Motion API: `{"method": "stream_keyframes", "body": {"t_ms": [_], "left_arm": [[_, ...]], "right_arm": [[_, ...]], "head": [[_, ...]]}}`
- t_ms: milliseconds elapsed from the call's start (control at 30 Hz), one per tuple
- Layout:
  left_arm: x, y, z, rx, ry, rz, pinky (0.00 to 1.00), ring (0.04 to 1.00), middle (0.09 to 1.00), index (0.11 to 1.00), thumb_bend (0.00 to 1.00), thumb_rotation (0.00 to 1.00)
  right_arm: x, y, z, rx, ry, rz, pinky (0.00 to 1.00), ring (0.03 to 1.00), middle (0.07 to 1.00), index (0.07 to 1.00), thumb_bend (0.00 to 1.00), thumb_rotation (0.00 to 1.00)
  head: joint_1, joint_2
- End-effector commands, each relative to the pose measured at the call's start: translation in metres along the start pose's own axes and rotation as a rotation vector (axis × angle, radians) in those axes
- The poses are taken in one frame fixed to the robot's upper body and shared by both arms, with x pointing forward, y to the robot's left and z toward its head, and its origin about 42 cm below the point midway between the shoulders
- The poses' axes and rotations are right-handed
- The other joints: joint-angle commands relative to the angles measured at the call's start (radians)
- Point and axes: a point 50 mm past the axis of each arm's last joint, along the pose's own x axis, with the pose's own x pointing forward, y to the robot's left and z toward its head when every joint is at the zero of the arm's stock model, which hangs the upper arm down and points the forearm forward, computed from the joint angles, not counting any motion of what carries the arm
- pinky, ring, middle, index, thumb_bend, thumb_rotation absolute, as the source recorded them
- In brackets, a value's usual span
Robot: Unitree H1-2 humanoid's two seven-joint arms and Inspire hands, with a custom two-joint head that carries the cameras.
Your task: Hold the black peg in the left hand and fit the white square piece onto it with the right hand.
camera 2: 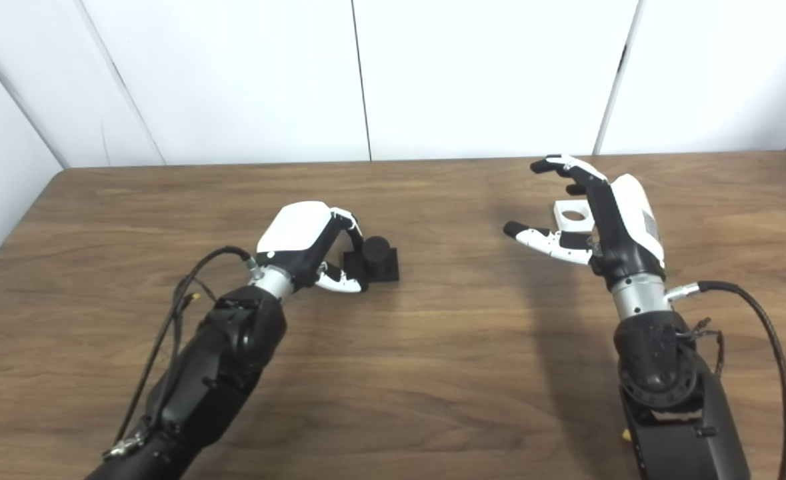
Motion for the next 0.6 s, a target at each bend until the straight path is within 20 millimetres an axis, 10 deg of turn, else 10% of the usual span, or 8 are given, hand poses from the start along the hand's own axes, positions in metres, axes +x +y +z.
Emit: {"method": "stream_keyframes", "body": {"t_ms": [0,567], "left_arm": [[-0.0051,-0.0053,-0.0116,0.005,-0.024,-0.087,0.76,0.809,0.831,0.490,0.52,0.08],[-0.0114,-0.0016,-0.0156,-0.049,-0.132,-0.062,0.77,0.833,0.828,0.489,0.52,0.09]], "right_arm": [[0.0137,-0.0145,0.0172,-0.009,-0.079,-0.048,0.74,0.828,0.833,0.725,0.67,0.33],[0.0153,-0.0227,0.0201,-0.034,-0.065,-0.040,0.74,0.833,0.841,0.731,0.67,0.33]], "head": [[-0.002,0.000],[-0.058,-0.010]]}}
